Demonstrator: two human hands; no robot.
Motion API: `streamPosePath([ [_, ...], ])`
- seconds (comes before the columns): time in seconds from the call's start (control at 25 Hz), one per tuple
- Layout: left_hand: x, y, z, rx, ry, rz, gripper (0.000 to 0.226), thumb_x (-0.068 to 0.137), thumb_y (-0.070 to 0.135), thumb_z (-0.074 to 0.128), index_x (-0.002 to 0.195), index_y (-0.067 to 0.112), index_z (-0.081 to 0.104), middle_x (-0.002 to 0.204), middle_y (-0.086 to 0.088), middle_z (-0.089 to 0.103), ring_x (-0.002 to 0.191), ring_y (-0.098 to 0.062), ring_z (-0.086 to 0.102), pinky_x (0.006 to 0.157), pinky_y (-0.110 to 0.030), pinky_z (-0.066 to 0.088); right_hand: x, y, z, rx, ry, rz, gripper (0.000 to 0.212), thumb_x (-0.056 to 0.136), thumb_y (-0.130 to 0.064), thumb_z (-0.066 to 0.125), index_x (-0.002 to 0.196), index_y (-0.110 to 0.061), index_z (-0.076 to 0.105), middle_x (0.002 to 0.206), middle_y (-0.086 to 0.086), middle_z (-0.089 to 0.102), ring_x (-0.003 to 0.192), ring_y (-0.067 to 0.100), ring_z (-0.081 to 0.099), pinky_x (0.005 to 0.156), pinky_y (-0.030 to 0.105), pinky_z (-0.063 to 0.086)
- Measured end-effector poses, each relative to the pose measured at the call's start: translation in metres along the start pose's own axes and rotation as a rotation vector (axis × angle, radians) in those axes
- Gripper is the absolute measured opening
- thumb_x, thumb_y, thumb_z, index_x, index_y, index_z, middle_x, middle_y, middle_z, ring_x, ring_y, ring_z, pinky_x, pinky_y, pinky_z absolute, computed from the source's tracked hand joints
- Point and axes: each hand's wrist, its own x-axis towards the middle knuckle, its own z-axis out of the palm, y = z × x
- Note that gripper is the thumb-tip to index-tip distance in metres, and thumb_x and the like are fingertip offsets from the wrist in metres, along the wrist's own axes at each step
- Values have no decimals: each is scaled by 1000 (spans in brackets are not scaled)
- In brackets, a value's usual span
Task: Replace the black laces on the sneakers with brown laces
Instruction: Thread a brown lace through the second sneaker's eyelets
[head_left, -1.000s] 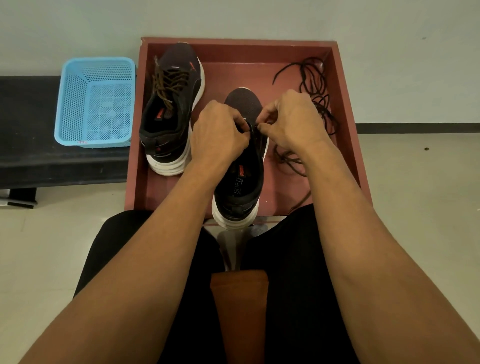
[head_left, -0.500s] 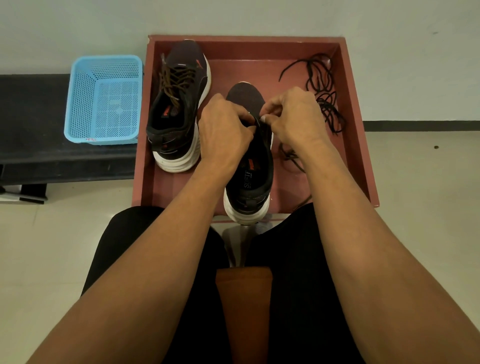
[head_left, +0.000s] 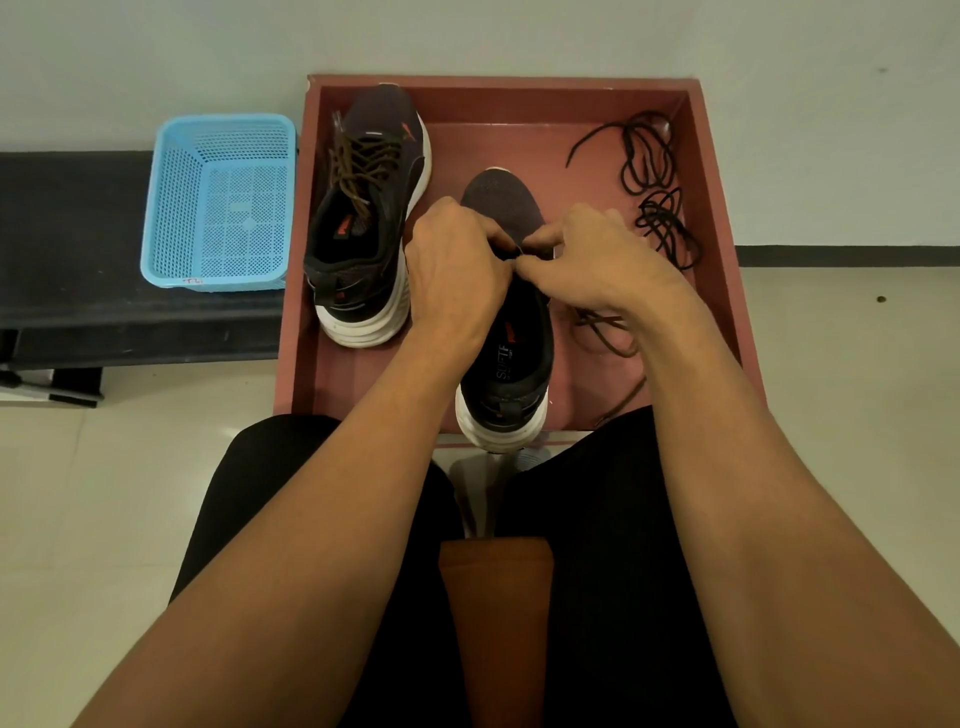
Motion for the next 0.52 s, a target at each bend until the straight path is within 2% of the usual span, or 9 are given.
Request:
streamPosePath([
  [0.08, 2, -2, 2, 11, -14, 6, 17, 77, 28, 83, 92, 34, 84, 106, 2, 73, 97, -19, 70, 77, -30, 53, -2, -2, 2, -35, -67, 5, 21, 88, -47, 67, 98, -31, 75, 106, -1, 61, 115, 26, 45, 98, 46, 39],
  [0.16, 4, -3, 3, 13, -14, -3, 15, 76, 28, 81, 89, 35, 84, 101, 4, 74, 94, -17, 70, 76, -30, 55, -1, -7, 8, -78, -32, -7, 10, 85, -36, 70, 91, -29, 72, 100, -1, 61, 105, 24, 50, 90, 43, 36],
  [0.32, 4, -2, 5, -11, -23, -29, 12, 76, 25, 85, 86, 31, 83, 104, 3, 73, 95, -16, 69, 75, -27, 50, 1, -9, 10, 27, 47, -7, 22, 86, -17, 69, 105, -18, 79, 96, 3, 75, 94, 24, 71, 83, 39, 61],
  [0.4, 5, -1, 4, -6, -43, -29, 12, 76, 24, 86, 87, 28, 82, 106, 1, 71, 96, -17, 68, 74, -27, 49, 2, -4, 8, 61, 42, -28, 25, 87, -15, 69, 110, -16, 79, 102, 4, 77, 98, 21, 72, 85, 37, 62],
  [0.52, 6, 0, 4, 21, -64, 10, 11, 77, 24, 85, 86, 25, 80, 108, -3, 70, 94, -21, 69, 74, -30, 51, -1, 1, 5, 146, 40, -52, 38, 89, -14, 72, 126, -21, 74, 114, -3, 73, 102, 13, 68, 83, 24, 53],
])
